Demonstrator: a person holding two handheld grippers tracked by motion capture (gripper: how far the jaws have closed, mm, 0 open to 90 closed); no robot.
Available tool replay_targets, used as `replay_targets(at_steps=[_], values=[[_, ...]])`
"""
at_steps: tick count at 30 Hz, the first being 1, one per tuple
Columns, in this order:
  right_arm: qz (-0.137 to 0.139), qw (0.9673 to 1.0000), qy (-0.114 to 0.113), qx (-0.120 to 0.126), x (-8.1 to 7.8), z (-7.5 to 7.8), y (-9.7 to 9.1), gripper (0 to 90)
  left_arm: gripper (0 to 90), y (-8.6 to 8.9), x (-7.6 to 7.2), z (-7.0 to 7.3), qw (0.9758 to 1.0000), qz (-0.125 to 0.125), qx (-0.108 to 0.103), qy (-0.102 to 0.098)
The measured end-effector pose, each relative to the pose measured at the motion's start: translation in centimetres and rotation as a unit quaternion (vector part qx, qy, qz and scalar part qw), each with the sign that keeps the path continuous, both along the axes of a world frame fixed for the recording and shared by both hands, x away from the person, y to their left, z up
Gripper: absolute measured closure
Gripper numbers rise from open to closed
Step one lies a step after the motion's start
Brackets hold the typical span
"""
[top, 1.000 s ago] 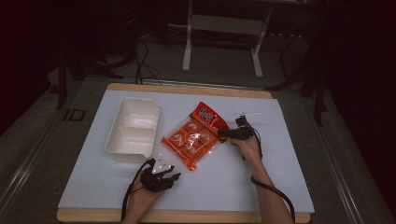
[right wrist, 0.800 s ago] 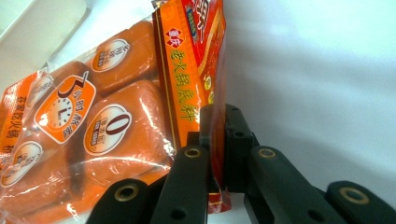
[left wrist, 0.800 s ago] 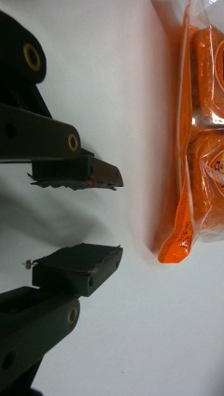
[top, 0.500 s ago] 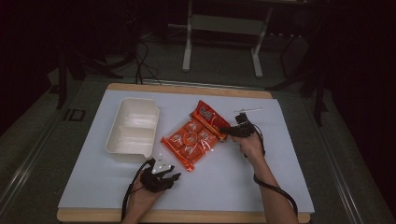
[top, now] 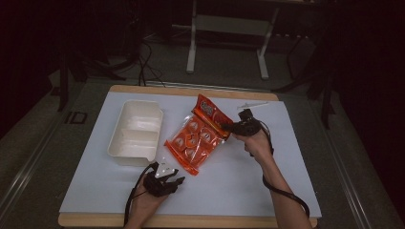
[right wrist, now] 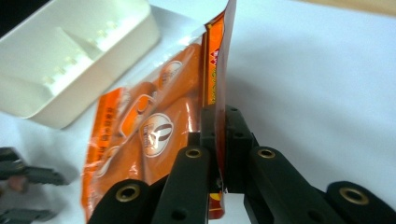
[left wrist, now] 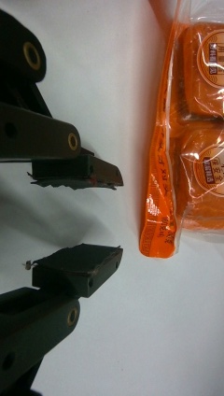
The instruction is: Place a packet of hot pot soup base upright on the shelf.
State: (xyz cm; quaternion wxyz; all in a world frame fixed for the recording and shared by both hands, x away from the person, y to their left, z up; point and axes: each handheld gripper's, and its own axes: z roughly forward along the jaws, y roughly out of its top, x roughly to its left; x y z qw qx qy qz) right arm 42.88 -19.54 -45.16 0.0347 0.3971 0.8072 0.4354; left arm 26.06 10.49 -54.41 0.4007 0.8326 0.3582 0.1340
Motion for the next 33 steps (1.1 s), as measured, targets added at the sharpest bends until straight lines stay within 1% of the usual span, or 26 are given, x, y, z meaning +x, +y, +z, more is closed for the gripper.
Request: replay_targets(at_steps=[3, 4, 5, 7, 8, 11, 12, 14, 16, 17, 20, 21, 22, 25, 27, 30, 33], values=[[0.011, 0.9998, 0.001, 0.015, -0.3, 1.4, 0.3, 89.4, 59.3, 0.1, 0.0, 0.0, 1.0, 0.0, -0.003, 0.0], [0.018, 0.9997, -0.001, 0.017, -0.5, 1.8, 0.5, 89.4, 59.3, 0.1, 0.0, 0.0, 1.0, 0.0, -0.005, 0.0], [0.022, 0.9997, -0.007, 0.011, -0.7, 2.2, 0.8, 89.5, 59.3, 0.1, 0.0, 0.0, 1.0, 0.0, -0.006, -0.001], [0.023, 0.9997, 0.0, 0.01, -0.9, 3.0, 1.4, 89.5, 59.4, 0.1, 0.0, 0.0, 1.0, -0.001, -0.004, -0.002], [0.021, 0.9997, 0.007, 0.013, -1.0, 3.4, 1.7, 89.6, 59.4, 0.0, -0.1, 0.0, 1.0, -0.001, -0.003, -0.004], [0.036, 0.999, 0.009, 0.023, -1.3, 4.6, 2.4, 89.6, 59.4, 0.0, -0.2, 0.1, 0.9999, -0.003, 0.002, -0.01], [0.038, 0.999, 0.008, 0.019, -1.4, 5.0, 2.7, 89.5, 59.4, -0.1, -0.2, 0.1, 0.9999, -0.004, 0.003, -0.01], [0.04, 0.999, 0.013, 0.014, -1.7, 5.6, 3.3, 89.6, 59.0, -0.3, -0.4, 0.1, 0.9999, -0.006, 0.006, -0.014], [0.049, 0.9987, 0.011, 0.012, -1.9, 6.3, 3.9, 89.6, 59.0, -0.4, -0.5, 0.1, 0.9998, -0.008, 0.009, -0.016], [0.053, 0.9985, 0.009, 0.01, -2.0, 6.6, 4.2, 89.6, 59.0, -0.4, -0.6, 0.1, 0.9998, -0.009, 0.006, -0.015], [0.057, 0.9984, 0.005, 0.008, -2.2, 6.9, 4.5, 89.7, 59.0, -0.3, -0.5, 0.1, 0.9999, -0.008, 0.004, -0.014], [0.061, 0.9981, -0.007, 0.007, -2.6, 7.9, 5.2, 89.9, 59.0, -0.2, -0.5, 0.1, 0.9999, -0.007, 0.001, -0.013], [0.062, 0.998, -0.01, 0.007, -2.7, 8.2, 5.4, 89.9, 59.0, -0.2, -0.5, 0.1, 0.9999, -0.007, -0.001, -0.012], [0.067, 0.9977, -0.013, 0.004, -3.0, 8.7, 6.0, 89.9, 59.0, -0.4, -0.6, 0.1, 0.9998, -0.01, 0.008, -0.017], [0.075, 0.9971, -0.013, 0.001, -3.2, 8.9, 6.5, 89.9, 59.0, -0.5, -0.6, 0.1, 0.9997, -0.012, 0.012, -0.018], [0.085, 0.9963, -0.015, 0.0, -3.6, 9.0, 7.1, 89.8, 59.0, -0.5, -0.6, 0.1, 0.9998, -0.011, 0.009, -0.016], [0.095, 0.9954, -0.012, 0.006, -3.7, 8.9, 7.1, 89.5, 59.0, -0.5, -0.6, 0.1, 0.9998, -0.011, 0.009, -0.015]])
